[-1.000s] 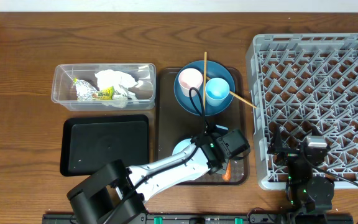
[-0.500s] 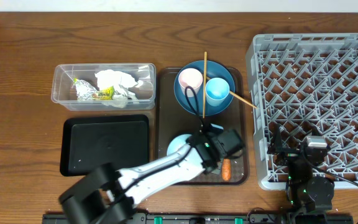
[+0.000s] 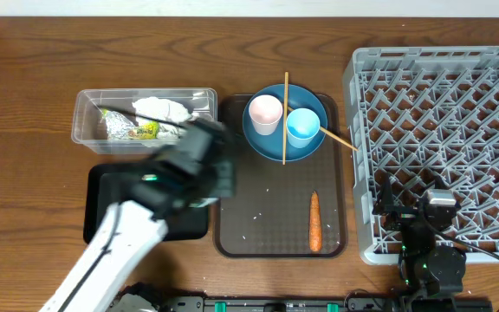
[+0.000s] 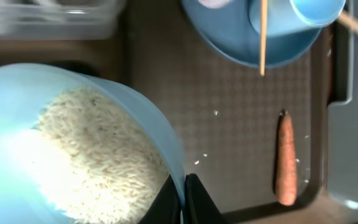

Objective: Sort waste into correct bins and load items into the dishwasher rack
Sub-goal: 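Tip the bowl over the black tray to pour out the rice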

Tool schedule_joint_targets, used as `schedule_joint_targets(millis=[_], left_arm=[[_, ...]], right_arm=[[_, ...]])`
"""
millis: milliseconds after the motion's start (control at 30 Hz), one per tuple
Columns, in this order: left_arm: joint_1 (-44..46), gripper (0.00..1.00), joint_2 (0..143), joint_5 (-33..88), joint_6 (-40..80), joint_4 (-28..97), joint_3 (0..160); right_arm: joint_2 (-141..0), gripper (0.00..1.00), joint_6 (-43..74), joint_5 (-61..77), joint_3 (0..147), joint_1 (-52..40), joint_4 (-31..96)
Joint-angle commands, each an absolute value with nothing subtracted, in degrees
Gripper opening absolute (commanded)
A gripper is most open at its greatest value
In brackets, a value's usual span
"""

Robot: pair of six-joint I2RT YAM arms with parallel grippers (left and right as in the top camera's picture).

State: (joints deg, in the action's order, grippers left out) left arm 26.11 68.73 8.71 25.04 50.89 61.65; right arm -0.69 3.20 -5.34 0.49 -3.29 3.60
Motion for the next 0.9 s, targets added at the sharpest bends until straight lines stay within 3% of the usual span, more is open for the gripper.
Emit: schedule_joint_targets(millis=[0, 400, 867], left_arm=[[16.9, 0.06, 66.7, 20.4, 16.3, 52.9, 62.2], [-13.7, 0.06, 72.2, 53.5, -4.7, 55.5, 54.8], [-33.2, 0.06, 87.1, 73.3, -18.5, 56.6, 50.9]], right_arm=[[-0.4, 0.99, 2.9, -5.3, 0.3, -3.0, 3.7], [-0.4, 0.99, 2.9, -5.3, 0.3, -3.0, 3.7], [-0.4, 0.99, 2.9, -5.3, 0.3, -3.0, 3.7]])
